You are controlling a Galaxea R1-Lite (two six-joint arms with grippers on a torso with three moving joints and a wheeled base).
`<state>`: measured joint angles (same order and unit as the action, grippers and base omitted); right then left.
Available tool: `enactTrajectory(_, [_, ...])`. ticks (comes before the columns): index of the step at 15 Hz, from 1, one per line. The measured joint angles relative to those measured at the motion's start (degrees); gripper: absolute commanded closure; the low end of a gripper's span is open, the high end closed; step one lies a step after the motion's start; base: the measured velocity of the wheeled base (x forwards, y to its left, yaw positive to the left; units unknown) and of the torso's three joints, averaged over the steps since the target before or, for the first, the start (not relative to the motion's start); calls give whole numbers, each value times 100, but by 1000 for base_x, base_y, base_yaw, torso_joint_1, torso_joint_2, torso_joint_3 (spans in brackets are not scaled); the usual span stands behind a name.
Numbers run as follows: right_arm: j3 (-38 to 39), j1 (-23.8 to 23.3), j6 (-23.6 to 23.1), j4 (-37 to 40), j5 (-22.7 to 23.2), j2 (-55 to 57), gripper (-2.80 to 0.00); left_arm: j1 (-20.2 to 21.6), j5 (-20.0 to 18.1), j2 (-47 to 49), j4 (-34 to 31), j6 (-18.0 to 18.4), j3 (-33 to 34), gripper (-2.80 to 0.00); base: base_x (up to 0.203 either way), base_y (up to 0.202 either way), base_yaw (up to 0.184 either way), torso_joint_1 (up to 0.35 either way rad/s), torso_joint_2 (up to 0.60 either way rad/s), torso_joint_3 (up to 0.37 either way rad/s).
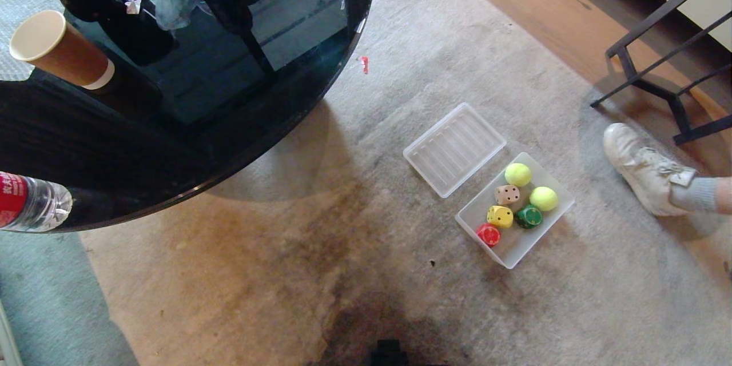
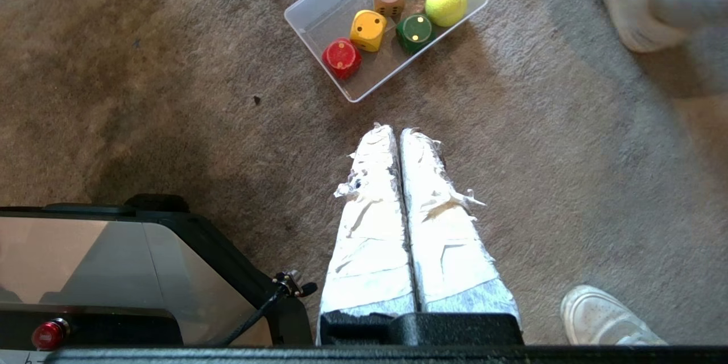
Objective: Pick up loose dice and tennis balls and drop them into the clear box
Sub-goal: Close the lid
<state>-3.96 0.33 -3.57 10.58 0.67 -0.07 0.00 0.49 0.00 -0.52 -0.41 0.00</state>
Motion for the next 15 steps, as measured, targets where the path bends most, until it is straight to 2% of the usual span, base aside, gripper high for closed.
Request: enactTrajectory(15, [0,0,-9,0,9,0,0,0,4,0,0,0,0,0,0,0,0,0,0,0])
